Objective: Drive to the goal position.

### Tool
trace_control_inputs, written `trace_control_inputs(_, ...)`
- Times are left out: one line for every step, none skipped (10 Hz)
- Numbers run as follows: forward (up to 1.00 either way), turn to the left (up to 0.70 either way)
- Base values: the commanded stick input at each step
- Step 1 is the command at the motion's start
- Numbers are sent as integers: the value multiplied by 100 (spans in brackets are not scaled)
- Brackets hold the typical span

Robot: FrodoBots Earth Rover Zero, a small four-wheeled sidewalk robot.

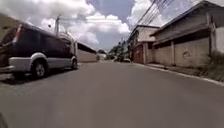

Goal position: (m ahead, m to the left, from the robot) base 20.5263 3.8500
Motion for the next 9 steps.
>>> trace_control_inputs(100,0)
trace_control_inputs(100,0)
trace_control_inputs(100,0)
trace_control_inputs(100,0)
trace_control_inputs(100,0)
trace_control_inputs(100,0)
trace_control_inputs(100,0)
trace_control_inputs(100,0)
trace_control_inputs(100,0)
